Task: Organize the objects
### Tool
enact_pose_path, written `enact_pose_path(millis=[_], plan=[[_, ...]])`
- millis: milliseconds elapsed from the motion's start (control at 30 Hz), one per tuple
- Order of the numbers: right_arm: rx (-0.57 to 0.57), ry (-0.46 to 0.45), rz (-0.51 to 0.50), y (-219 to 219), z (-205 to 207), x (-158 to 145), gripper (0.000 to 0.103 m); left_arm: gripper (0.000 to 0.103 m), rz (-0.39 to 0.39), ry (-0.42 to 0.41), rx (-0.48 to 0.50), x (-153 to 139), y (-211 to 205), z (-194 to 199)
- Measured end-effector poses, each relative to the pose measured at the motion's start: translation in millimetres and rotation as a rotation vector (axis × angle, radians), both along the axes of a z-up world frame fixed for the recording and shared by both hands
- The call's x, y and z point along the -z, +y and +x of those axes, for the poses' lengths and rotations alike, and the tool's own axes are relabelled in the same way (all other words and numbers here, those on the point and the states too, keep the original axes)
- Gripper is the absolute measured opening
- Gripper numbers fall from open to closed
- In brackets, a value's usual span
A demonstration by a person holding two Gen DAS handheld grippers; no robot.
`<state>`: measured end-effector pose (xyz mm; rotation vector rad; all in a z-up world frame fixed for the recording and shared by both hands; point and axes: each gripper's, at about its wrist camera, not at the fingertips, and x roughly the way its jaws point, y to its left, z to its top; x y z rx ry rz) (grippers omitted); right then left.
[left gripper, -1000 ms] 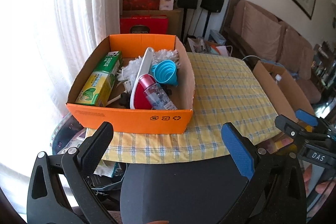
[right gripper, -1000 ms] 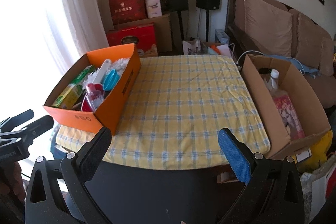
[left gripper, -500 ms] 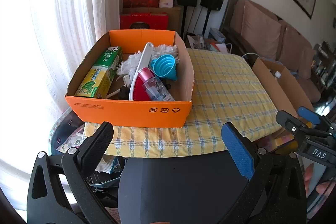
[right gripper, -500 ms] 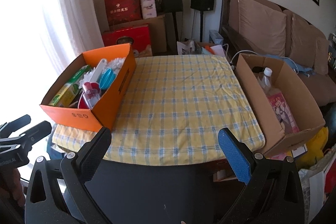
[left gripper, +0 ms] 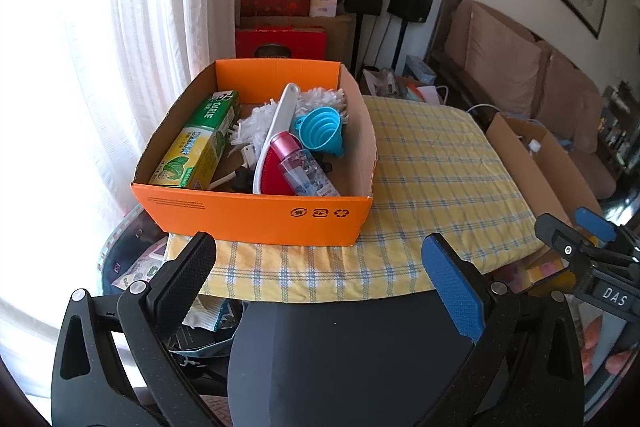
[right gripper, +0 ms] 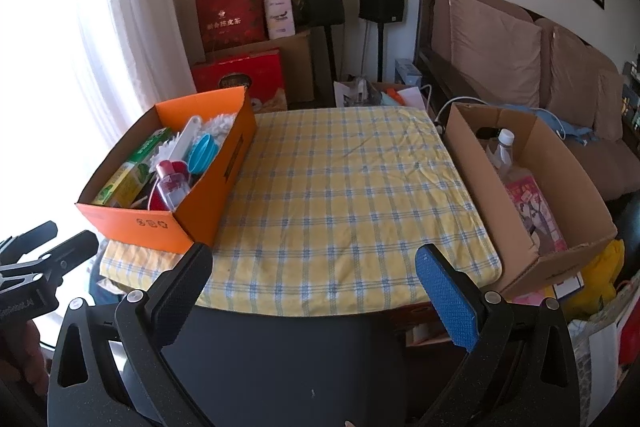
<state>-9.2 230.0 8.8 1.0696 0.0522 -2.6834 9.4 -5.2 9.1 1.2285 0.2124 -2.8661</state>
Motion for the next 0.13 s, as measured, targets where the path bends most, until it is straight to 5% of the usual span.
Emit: enact_pose_path(millis=[133], plan=[[-0.004, -0.002, 0.000, -1.9, 0.5, -0.1, 0.103, 0.103, -0.006, 0.002, -0.003, -0.6, -0.2, -0.2]])
